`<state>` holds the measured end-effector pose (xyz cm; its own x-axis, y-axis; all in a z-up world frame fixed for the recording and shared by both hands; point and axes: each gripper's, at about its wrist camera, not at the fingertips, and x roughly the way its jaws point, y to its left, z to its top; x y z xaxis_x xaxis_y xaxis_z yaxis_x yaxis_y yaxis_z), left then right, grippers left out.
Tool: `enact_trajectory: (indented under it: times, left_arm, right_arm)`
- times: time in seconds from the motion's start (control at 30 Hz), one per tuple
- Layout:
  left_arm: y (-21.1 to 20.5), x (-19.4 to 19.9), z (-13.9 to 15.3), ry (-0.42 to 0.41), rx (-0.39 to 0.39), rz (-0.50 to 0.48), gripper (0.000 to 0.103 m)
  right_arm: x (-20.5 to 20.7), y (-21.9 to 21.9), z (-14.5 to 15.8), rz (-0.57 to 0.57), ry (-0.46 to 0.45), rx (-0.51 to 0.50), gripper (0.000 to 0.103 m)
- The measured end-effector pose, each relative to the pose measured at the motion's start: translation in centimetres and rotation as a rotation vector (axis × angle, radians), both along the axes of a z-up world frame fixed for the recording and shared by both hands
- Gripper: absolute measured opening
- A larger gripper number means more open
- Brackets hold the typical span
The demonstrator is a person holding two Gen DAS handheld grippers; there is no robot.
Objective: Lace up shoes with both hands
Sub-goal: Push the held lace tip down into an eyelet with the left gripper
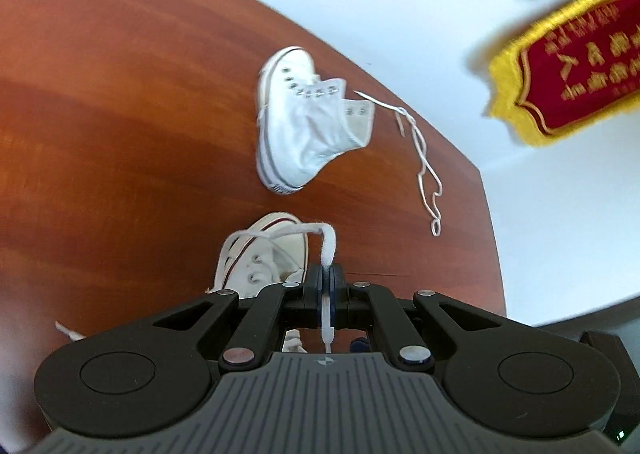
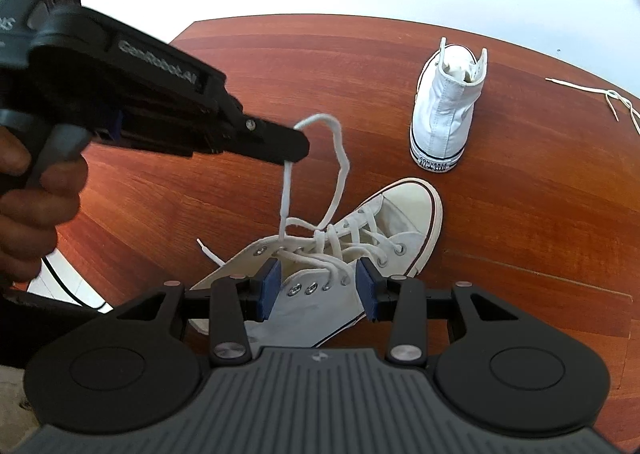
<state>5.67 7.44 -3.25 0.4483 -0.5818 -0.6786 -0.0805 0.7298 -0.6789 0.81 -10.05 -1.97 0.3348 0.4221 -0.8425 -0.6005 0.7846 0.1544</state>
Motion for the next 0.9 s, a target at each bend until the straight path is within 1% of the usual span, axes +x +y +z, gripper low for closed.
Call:
enact_trajectory:
  times: [0.3, 0.4, 0.53, 0.77, 0.9]
  left_arm:
    - [0.7, -2.0, -1.7, 0.063, -0.017, 0.222, 0.003]
    - [0.2, -2.3, -1.9, 0.07, -0.021, 0.235, 0.003]
    - [-0.8, -2.9, -1.7, 0.05, 0.004, 0.243, 0.003]
    - [-1.9, -3.7, -2.0, 0.043, 0.035, 0.27, 0.003]
    - [-2.5, -4.0, -2.4, 0.048, 0.039, 0.276, 0.003]
  right_arm:
    - [0.4, 0.1, 0.2, 0.06, -0.013, 0.017, 0.042]
    - [0.7, 0.1, -0.1, 0.073, -0.015, 0.002, 0.042]
    - [0.9, 0.2, -1.0, 0.096, -0.021, -0.046, 0.042]
    - [0.4, -1.2, -1.3, 0.121, -0.004, -0.073, 0.042]
    - [-0.1, -1.8, -1.5, 0.123, 0.001, -0.069, 0.042]
